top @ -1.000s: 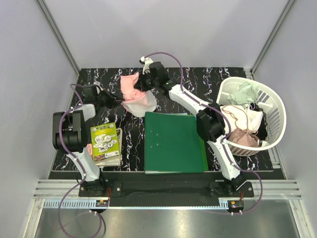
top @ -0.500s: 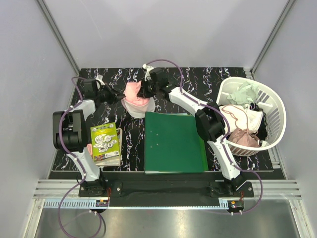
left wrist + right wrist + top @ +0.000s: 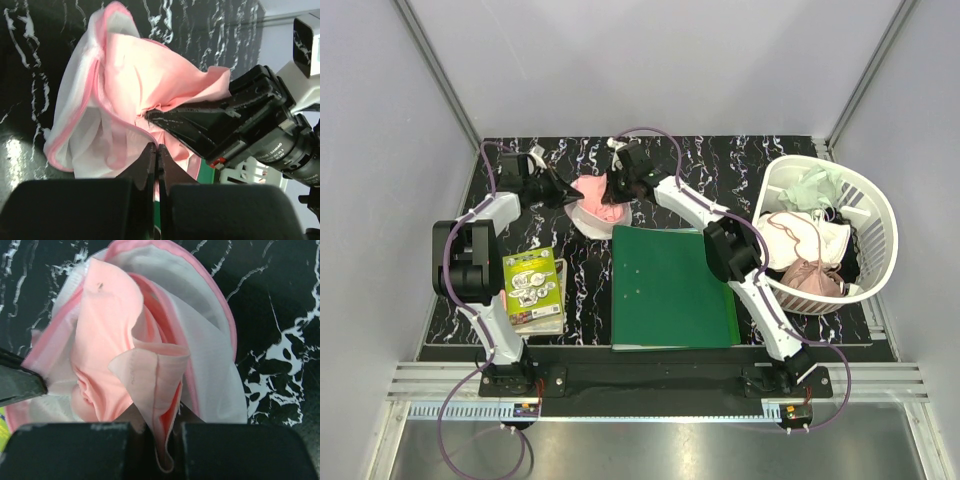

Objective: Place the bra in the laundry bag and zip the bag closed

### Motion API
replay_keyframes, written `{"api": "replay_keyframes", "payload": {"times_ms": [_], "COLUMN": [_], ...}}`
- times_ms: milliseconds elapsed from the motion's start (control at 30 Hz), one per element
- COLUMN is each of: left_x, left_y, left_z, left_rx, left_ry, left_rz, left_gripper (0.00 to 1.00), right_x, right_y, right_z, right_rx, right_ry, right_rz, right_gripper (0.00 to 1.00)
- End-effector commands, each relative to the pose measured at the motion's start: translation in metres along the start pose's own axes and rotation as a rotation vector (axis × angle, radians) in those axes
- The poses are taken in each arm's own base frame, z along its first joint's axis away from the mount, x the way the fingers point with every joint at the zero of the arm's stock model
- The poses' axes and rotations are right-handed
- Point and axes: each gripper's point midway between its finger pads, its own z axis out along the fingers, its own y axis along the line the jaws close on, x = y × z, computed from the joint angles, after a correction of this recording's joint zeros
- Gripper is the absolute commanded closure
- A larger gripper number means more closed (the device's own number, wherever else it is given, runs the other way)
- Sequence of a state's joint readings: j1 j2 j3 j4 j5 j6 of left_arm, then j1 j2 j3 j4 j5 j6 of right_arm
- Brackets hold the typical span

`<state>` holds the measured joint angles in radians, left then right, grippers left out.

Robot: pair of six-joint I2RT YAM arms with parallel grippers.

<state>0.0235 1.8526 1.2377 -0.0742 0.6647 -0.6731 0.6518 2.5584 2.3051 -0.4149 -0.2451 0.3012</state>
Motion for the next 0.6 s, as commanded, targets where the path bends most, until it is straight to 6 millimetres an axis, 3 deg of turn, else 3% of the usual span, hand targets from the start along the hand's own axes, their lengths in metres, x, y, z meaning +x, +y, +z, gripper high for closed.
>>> {"api": "replay_keyframes", "payload": {"times_ms": [0, 67, 267, 567], "left_x": [-0.018, -0.02, -0.017, -0.006], "left_y": [-0.01, -0.005, -0.029, -0.02], "left_z": [-0.008, -0.012, -0.008, -0.007], "left_rx": [-0.052, -0.114, -0.035, -0.063], "left_ry": [-0.056, -0.066, -0.038, -0.005], "left_rz": [0.116, 0.151, 0.166, 0.158], "left_gripper": [1.0, 1.0, 1.0, 0.97], "right_x": [-0.005, -0.008, -0.011, 0.008], "right_y": [-0.006, -0.006, 0.024, 0.035], "right_z": [-0.005, -0.009, -0.012, -0.011], "right_rx": [0.078, 0.088, -0.04, -0.106], "right_ry": [-0.014, -0.021, -0.003, 0.061], "right_rz": [0.01, 0.014, 0.029, 0.082], "right_gripper": [1.0, 1.0, 1.0, 0.97]}}
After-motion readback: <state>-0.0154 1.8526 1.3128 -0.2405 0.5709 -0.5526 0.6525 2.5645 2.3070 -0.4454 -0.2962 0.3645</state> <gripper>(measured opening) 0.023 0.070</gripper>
